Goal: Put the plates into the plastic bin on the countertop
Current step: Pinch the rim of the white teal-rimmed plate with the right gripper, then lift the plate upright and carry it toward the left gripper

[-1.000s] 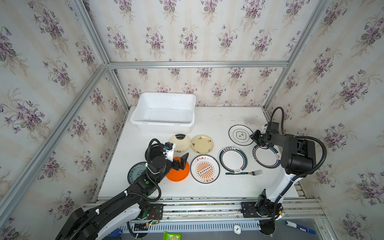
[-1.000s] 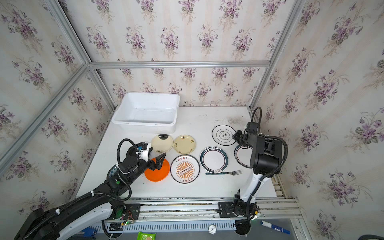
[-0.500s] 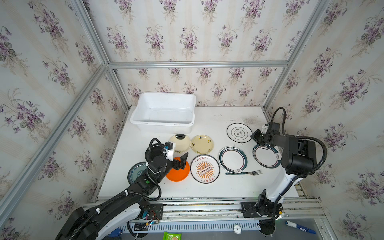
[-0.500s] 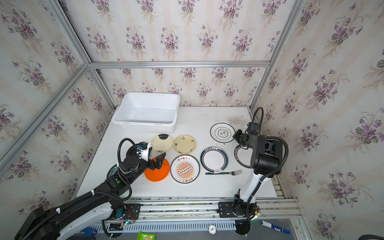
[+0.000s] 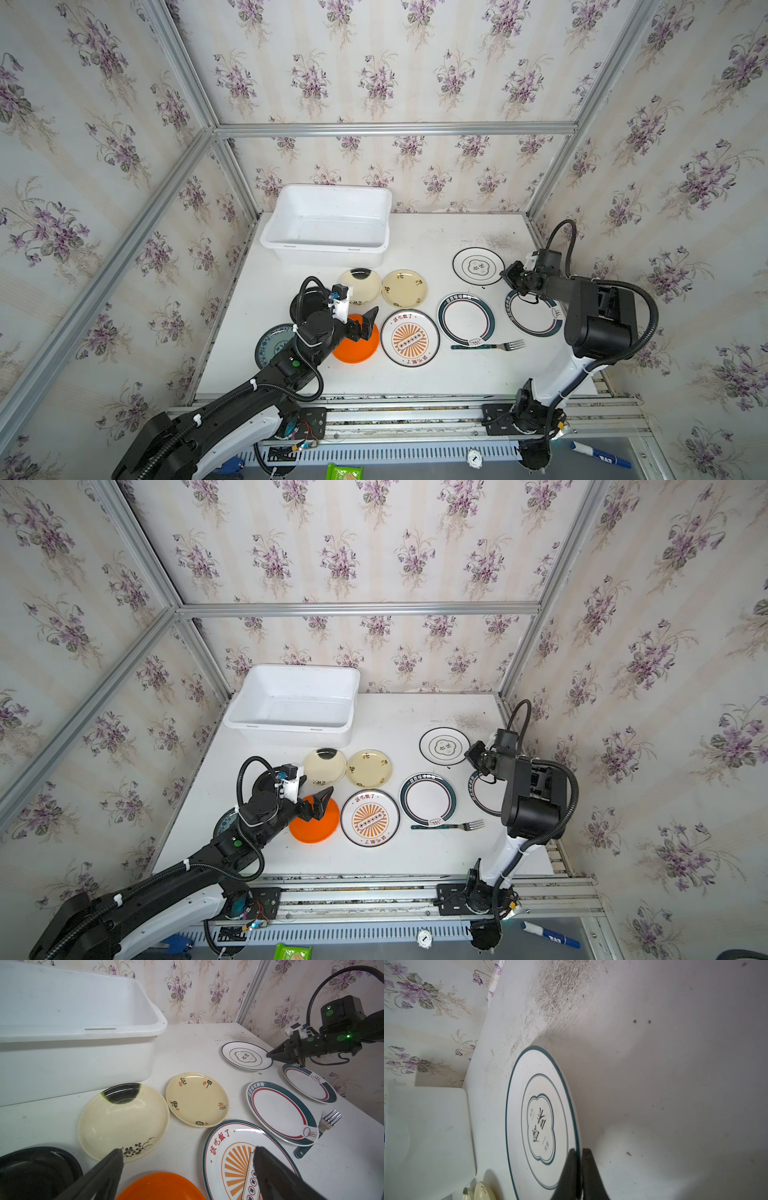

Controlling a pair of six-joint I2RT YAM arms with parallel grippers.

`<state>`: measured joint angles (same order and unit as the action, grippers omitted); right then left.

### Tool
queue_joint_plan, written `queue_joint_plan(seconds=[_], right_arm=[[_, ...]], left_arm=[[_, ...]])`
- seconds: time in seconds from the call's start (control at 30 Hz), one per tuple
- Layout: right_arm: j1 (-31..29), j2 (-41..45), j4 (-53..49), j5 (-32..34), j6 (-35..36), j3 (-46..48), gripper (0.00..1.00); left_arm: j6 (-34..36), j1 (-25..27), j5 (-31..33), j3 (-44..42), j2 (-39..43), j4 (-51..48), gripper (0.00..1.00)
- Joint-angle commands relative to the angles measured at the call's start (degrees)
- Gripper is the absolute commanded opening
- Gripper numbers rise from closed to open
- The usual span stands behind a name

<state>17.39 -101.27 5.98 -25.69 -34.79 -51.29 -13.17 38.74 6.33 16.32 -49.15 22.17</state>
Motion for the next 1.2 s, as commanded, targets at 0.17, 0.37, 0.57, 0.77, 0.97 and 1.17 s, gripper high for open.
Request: queue_joint_plan(seconds=[0.17, 0.37, 0.57, 0.77, 0.97, 1.17], right_arm=[[-4.11, 7.53, 4.95, 0.14, -4.29, 2.13, 0.00], [-8.65, 11.93, 4.46, 1.32, -5.20, 2.15, 0.00], [-16.64, 16.17, 2.06, 2.57, -3.25, 0.84, 0.00], [-23.07, 18.60, 2.50, 1.58, -1.93, 2.65, 0.00], [-26.87, 20.67, 7.28, -0.65, -2.48, 6.56, 0.00], [-27.32, 22.19, 14.40, -5.74, -1.43, 11.56, 0.00]], left_arm=[[-0.28, 0.02, -2.22, 0.08, -0.69, 4.13, 0.99], [-2.32, 0.02, -5.29, -0.73, -0.78, 6.75, 0.99], [-2.83, 0.02, -6.17, -0.76, -1.65, 7.73, 0.99], [-2.48, 0.02, -7.05, -0.50, -1.75, 7.74, 0.99], [-3.42, 0.01, -6.15, -1.53, -1.37, 9.59, 0.99], [-4.97, 0.02, -7.97, -0.67, -2.63, 9.88, 0.99]])
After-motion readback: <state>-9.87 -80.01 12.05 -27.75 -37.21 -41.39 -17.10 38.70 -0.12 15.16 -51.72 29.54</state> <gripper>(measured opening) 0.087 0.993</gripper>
